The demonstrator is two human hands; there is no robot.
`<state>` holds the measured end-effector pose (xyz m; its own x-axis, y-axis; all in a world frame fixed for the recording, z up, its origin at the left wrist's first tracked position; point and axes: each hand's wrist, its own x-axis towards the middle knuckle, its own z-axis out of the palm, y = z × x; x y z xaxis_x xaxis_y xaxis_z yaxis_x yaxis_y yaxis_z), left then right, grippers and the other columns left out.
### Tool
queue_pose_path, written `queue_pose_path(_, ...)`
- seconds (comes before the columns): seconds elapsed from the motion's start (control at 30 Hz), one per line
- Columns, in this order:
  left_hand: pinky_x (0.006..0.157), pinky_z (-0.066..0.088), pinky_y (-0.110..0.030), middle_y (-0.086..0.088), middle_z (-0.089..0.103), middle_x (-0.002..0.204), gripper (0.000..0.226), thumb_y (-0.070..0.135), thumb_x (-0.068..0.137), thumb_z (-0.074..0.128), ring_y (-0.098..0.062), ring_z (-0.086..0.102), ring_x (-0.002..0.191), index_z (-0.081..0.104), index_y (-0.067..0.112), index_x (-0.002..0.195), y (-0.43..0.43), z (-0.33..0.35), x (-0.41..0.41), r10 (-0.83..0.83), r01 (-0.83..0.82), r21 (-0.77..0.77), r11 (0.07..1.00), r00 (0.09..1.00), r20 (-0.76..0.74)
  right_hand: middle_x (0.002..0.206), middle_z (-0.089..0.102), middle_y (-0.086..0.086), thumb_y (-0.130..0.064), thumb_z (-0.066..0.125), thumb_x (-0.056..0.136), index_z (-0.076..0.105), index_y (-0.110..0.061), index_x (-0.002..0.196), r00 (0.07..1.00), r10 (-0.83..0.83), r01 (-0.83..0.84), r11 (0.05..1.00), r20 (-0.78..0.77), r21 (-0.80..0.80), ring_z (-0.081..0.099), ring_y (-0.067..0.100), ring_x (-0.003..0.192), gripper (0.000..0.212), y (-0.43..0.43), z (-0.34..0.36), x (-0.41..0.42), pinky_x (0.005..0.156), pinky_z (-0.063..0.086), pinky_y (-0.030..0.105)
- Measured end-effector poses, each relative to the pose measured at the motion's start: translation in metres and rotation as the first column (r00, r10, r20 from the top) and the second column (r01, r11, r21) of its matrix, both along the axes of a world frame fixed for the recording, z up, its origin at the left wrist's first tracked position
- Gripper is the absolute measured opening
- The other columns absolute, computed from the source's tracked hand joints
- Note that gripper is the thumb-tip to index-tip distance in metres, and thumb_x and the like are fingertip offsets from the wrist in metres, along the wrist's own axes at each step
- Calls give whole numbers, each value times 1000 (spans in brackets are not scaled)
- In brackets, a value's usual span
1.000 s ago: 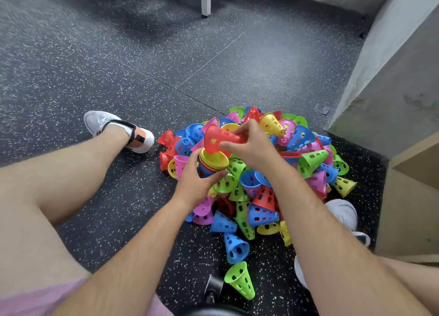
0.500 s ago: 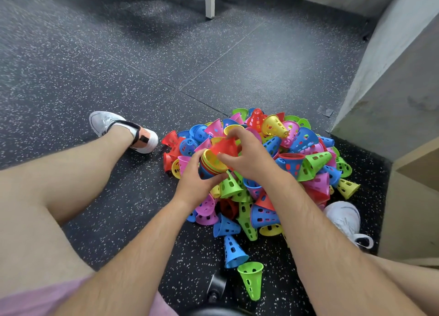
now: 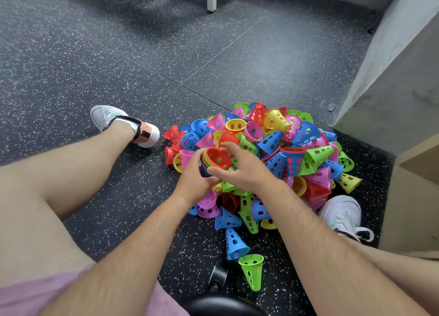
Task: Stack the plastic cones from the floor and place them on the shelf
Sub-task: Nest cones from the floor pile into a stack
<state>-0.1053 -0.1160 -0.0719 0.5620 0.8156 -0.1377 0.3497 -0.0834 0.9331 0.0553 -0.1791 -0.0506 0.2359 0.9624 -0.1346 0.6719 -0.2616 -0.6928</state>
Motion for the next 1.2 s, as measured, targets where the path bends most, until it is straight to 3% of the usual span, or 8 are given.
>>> queue_pose_path(0.1, 82, 42, -2, 12, 67, 116, 60, 8, 80, 86, 16, 62, 95, 56, 20, 131, -7, -4, -15, -42, 42, 0, 999, 998, -43, 136, 58, -8, -68, 53, 88, 47, -26, 142, 997, -25, 17, 995, 78, 101, 52, 10, 125, 69, -20, -14, -6, 104, 43, 31)
queue_pose_path(0.23, 89, 47, -13, 15, 67, 114, 63, 28, 74, 93, 6, 63, 101, 54, 34, 123, -21, -20, -47, -169, 172, -3, 985, 961, -221, 91, 54, 2, -36, 49, 97, 57, -9, 97, 961, -34, -70, 930, 275, 360, 49, 22, 87, 28, -69, -48, -24, 76, 45, 37)
queue_pose_path(0.43, 93, 54, -38, 16, 68, 106, 69, 47, 63, 89, -6, 67, 98, 48, 40, 119, -43, -49, -80, -390, 367, -146, 919, 782, -486, 93, 52, 5, -31, 54, 85, 56, -16, 90, 773, 468, -452, 880, 428, -146, 51, 29, 79, 16, -148, -112, -26, 66, 49, 44)
queue_pose_path(0.53, 94, 53, -36, 14, 66, 109, 72, 47, 65, 92, -11, 65, 102, 46, 37, 120, -51, -55, -77, -453, 413, -200, 889, 723, -522, 130, 49, 6, -33, 51, 87, 68, -26, 110, 702, 619, -477, 776, 352, -413, 51, 29, 106, 29, -151, -108, -24, 86, 48, 41)
queue_pose_path(0.67, 92, 53, -34, 13, 66, 108, 73, 41, 68, 94, -11, 65, 100, 44, 34, 121, -55, -60, -71, -492, 443, -225, 868, 699, -519, 158, 32, -3, -33, 51, 90, 60, -28, 134, 671, 671, -482, 718, 315, -502, 40, 25, 131, 46, -147, -101, -24, 100, 42, 39)
queue_pose_path(0.87, 94, 55, -41, 12, 69, 105, 74, 45, 60, 93, -12, 67, 98, 44, 42, 115, -52, -63, -71, -442, 380, -227, 897, 736, -513, 150, 45, -4, -54, 53, 93, 55, -17, 138, 833, 450, -340, 875, 323, -343, 45, 20, 131, 59, -140, -100, -27, 106, 42, 38)
queue_pose_path(1.07, 94, 55, -41, 10, 68, 108, 77, 39, 64, 95, -14, 67, 100, 45, 35, 123, -50, -63, -74, -423, 357, -227, 906, 737, -527, 112, 51, -8, -63, 74, 77, 57, -17, 119, 975, 34, -7, 992, 220, -122, 50, 11, 107, 64, -127, -87, -29, 100, 44, 28)
queue_pose_path(1.2, 93, 54, -36, 10, 67, 109, 77, 36, 68, 95, -12, 66, 100, 45, 31, 126, -51, -60, -72, -412, 354, -212, 911, 749, -518, 127, 56, -6, -59, 67, 81, 47, -19, 136, 983, -181, 181, 983, 25, -13, 52, 12, 118, 70, -116, -72, -34, 102, 45, 31)
